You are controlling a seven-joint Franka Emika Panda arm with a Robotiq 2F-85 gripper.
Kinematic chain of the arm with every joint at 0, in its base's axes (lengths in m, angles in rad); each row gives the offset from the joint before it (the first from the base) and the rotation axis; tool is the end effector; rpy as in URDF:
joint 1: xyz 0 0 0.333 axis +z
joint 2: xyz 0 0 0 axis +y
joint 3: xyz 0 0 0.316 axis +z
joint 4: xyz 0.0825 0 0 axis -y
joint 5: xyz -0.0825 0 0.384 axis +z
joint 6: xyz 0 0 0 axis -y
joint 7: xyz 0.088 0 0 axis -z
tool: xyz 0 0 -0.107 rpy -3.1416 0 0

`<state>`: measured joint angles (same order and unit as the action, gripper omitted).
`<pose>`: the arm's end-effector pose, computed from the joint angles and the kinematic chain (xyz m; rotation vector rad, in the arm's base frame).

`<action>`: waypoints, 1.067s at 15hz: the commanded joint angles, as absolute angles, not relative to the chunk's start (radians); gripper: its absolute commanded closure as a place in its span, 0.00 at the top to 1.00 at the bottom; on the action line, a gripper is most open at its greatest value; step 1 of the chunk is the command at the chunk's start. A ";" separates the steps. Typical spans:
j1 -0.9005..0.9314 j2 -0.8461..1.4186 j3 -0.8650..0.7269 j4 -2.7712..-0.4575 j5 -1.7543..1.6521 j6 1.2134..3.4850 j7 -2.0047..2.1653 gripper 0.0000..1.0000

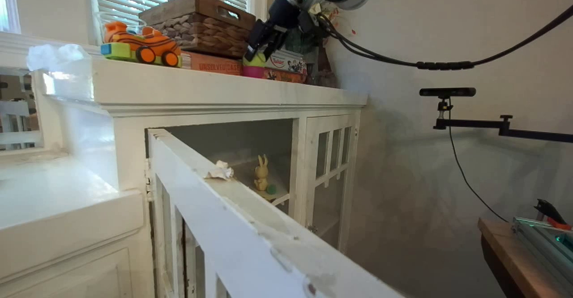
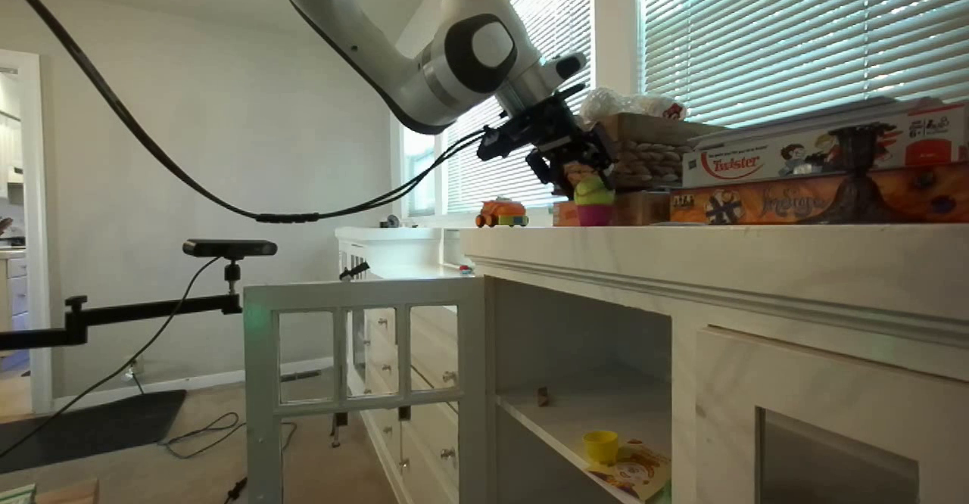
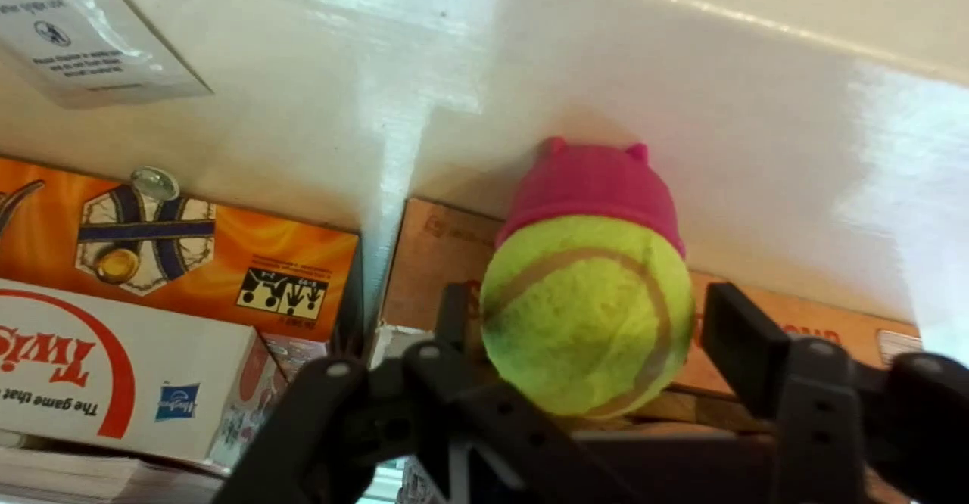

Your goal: Put the tennis ball inside the cupboard drawer

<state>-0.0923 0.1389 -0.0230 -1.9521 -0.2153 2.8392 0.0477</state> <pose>0.6335 -0.0615 0.4956 2.7775 0.0264 1.0782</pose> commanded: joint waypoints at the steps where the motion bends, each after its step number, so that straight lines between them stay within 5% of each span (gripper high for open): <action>1: -0.077 0.175 -0.031 -1.915 -0.170 2.852 0.001 0.51; 3: -0.077 0.172 -0.030 -1.914 -0.165 2.850 -0.002 0.42; 16: -0.013 -0.262 -0.007 -2.188 -0.133 2.448 -0.050 0.41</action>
